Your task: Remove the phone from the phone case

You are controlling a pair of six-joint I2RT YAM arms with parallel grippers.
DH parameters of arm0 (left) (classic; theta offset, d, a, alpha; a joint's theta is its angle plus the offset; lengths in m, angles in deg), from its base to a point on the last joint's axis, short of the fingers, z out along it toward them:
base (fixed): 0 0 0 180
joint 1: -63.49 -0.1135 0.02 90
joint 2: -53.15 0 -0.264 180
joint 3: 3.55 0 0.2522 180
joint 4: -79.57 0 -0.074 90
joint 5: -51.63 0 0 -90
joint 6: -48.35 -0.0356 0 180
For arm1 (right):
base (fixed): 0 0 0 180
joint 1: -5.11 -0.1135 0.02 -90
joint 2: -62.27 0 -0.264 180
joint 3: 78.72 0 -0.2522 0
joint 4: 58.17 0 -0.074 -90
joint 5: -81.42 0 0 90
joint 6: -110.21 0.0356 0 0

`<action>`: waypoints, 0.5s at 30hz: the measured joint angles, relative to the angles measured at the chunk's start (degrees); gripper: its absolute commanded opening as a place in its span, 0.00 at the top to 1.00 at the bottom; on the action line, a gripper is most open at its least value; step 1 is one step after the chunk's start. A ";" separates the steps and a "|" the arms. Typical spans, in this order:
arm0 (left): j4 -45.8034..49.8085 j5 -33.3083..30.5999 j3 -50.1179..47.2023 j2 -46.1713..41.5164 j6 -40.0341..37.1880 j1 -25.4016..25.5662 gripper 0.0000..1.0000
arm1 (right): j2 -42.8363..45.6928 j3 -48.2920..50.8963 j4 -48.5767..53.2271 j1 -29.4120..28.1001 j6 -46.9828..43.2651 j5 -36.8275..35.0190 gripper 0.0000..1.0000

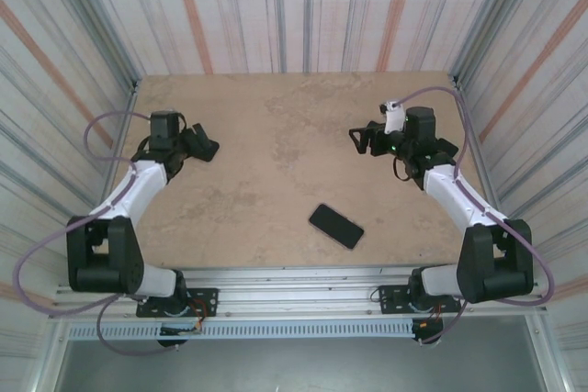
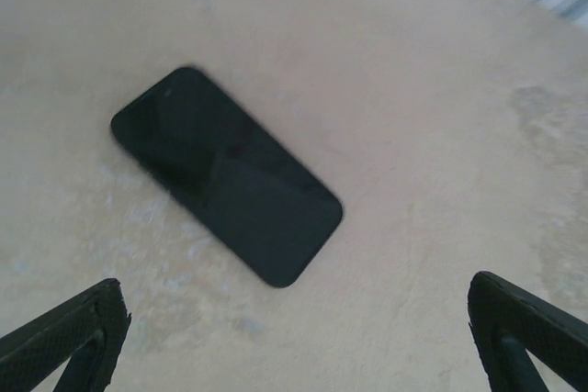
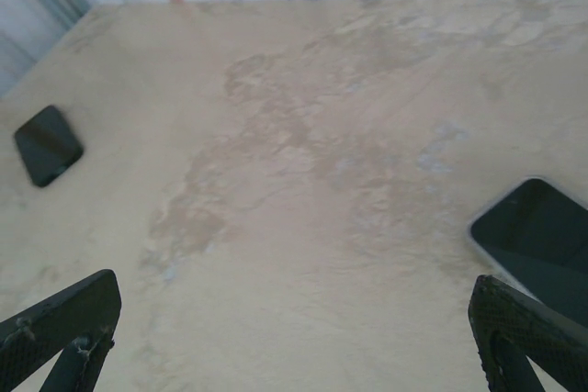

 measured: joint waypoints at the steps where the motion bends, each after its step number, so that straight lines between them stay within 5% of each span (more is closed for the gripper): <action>1: 1.62 -0.66 1.60 1.55 1.46 0.00 0.01 | 0.00 -0.44 0.72 -0.66 0.04 0.17 0.01; 15: 18.82 -9.22 21.38 18.45 20.81 1.38 0.01 | -4.76 -6.78 5.51 -12.96 0.37 0.20 0.01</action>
